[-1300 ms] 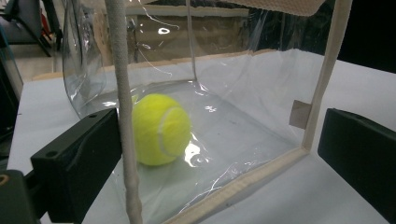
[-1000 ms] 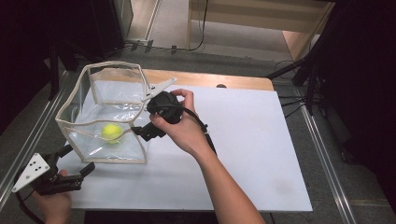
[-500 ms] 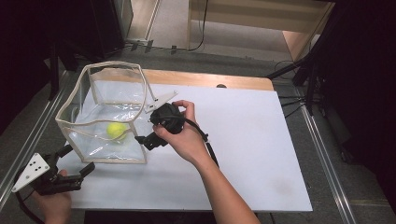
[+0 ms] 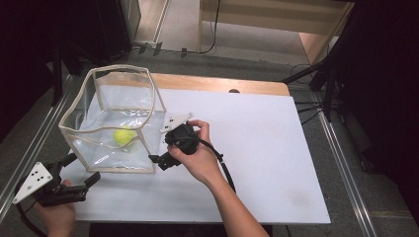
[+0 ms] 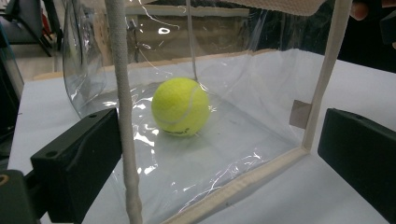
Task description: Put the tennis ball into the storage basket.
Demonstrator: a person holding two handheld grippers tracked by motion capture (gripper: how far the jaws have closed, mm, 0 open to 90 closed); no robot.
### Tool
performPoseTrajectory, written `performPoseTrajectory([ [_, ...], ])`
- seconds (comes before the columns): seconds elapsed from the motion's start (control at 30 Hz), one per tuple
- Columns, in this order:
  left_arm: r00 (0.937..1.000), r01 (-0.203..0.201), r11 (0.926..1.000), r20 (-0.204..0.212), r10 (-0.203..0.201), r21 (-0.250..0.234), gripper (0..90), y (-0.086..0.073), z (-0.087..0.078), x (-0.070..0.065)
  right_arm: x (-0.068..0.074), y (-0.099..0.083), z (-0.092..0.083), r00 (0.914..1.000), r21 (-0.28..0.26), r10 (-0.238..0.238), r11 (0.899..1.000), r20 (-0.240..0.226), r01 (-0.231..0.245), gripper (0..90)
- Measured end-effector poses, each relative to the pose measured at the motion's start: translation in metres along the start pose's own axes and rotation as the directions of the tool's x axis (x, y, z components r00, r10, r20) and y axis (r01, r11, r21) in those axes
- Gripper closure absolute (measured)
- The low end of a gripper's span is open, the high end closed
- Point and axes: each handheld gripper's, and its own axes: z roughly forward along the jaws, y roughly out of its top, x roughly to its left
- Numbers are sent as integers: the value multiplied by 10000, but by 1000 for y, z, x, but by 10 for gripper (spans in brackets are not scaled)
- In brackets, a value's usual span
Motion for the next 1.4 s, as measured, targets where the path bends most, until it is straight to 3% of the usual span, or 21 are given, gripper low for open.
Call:
performPoseTrajectory([
  [0.57, 10000, -30, 10000, -24, 30, 27, 1, 0, 0, 0, -1, -44, 4, 9996, -759, 276, 9967, 5, -275, 0],
  [0.67, 10000, -59, 10000, -24, 59, 33, 1, 0, 0, 0, -1, -55, 1, 9996, -1013, 243, 9946, 122, -229, 0],
  [0.93, 10000, -69, 10000, -12, 69, 37, 1, 0, 0, 0, -2, -76, -6, 9991, -1095, 359, 9934, 218, -334, 0],
  [1.4, 10000, -70, 10000, -33, 70, 48, 1, 0, 0, 0, -12, -112, -26, 9927, -1350, 1039, 9863, 608, -950, 0],
])
